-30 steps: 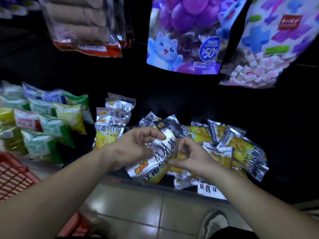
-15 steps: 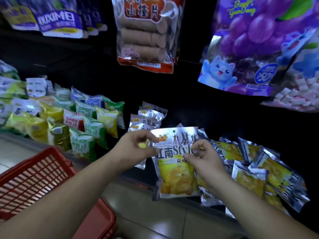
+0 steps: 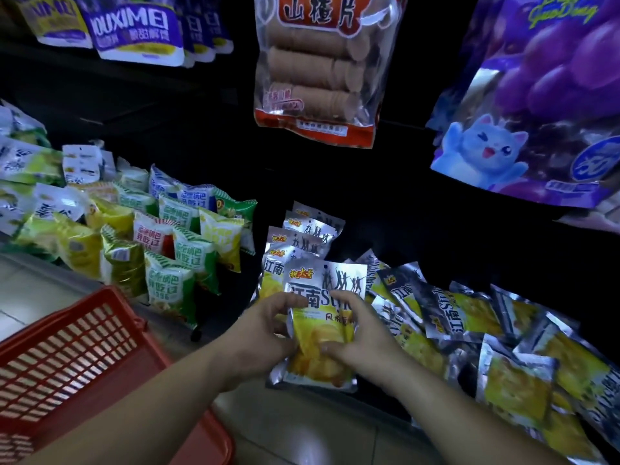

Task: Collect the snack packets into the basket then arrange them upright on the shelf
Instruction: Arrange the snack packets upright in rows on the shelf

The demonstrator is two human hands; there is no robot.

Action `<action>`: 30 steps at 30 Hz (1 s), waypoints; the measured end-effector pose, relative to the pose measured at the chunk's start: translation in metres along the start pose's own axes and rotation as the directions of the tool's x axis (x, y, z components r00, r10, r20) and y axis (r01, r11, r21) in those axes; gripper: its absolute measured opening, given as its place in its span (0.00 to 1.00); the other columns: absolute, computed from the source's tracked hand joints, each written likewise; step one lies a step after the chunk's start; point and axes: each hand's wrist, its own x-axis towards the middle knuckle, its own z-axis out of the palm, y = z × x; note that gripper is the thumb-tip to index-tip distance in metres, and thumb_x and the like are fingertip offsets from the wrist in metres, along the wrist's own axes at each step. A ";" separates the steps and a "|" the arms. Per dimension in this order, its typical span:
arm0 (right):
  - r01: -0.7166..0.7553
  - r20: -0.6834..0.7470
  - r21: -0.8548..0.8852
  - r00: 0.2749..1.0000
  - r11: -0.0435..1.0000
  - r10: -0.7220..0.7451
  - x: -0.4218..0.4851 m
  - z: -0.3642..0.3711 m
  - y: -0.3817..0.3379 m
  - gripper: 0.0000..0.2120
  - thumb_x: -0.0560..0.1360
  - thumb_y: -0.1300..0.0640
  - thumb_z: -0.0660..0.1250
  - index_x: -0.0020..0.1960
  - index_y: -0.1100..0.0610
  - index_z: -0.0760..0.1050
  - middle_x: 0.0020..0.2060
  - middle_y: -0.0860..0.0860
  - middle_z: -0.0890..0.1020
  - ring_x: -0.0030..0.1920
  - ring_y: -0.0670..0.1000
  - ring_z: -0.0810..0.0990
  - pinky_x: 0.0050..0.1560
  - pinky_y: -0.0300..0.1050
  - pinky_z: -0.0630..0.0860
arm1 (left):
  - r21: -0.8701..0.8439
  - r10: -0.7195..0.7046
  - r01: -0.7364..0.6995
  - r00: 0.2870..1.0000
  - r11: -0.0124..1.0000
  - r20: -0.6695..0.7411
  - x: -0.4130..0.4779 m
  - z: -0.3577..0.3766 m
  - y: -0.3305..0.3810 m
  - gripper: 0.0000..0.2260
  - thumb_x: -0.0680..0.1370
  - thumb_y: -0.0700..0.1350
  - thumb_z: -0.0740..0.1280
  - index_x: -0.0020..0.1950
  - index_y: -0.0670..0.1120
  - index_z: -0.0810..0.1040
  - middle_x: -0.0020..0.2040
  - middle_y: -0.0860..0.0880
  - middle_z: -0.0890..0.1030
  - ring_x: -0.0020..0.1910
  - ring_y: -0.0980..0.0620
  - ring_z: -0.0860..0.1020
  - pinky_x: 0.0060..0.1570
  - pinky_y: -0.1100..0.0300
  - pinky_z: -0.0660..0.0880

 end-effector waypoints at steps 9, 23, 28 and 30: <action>0.043 -0.112 0.033 0.993 0.999 -0.039 0.088 0.060 0.033 0.35 0.71 0.60 0.79 0.68 0.33 0.70 0.64 0.42 0.66 0.61 0.45 0.68 0.57 0.43 0.72 | -0.057 -0.090 0.076 0.949 0.995 -0.302 0.049 -0.025 -0.054 0.21 0.75 0.28 0.67 0.58 0.53 0.79 0.53 0.47 0.84 0.36 0.57 0.82 0.38 0.60 0.80; 0.189 -0.051 -0.434 0.971 0.881 -0.233 0.155 0.118 0.115 0.30 0.75 0.43 0.73 0.74 0.38 0.66 0.57 0.44 0.69 0.54 0.50 0.77 0.44 0.50 0.78 | -0.068 -0.165 0.151 0.845 0.986 -0.509 0.108 -0.016 -0.158 0.29 0.68 0.46 0.72 0.69 0.59 0.76 0.62 0.51 0.80 0.53 0.56 0.83 0.55 0.53 0.82; 0.194 0.010 -0.370 0.979 0.909 -0.205 0.159 0.112 0.117 0.30 0.74 0.43 0.74 0.73 0.38 0.69 0.56 0.43 0.70 0.55 0.48 0.78 0.50 0.49 0.79 | 0.313 -0.024 0.211 0.861 0.926 -0.508 0.103 -0.010 -0.154 0.36 0.66 0.56 0.73 0.74 0.59 0.71 0.70 0.54 0.67 0.69 0.52 0.70 0.67 0.55 0.73; 0.223 0.074 -0.313 0.975 0.923 -0.210 0.160 0.110 0.114 0.28 0.75 0.45 0.74 0.73 0.37 0.69 0.57 0.42 0.71 0.58 0.47 0.78 0.54 0.49 0.78 | 0.436 -0.018 0.243 0.888 0.866 -0.459 0.101 -0.005 -0.154 0.39 0.67 0.55 0.74 0.77 0.62 0.66 0.75 0.53 0.61 0.73 0.49 0.65 0.68 0.53 0.71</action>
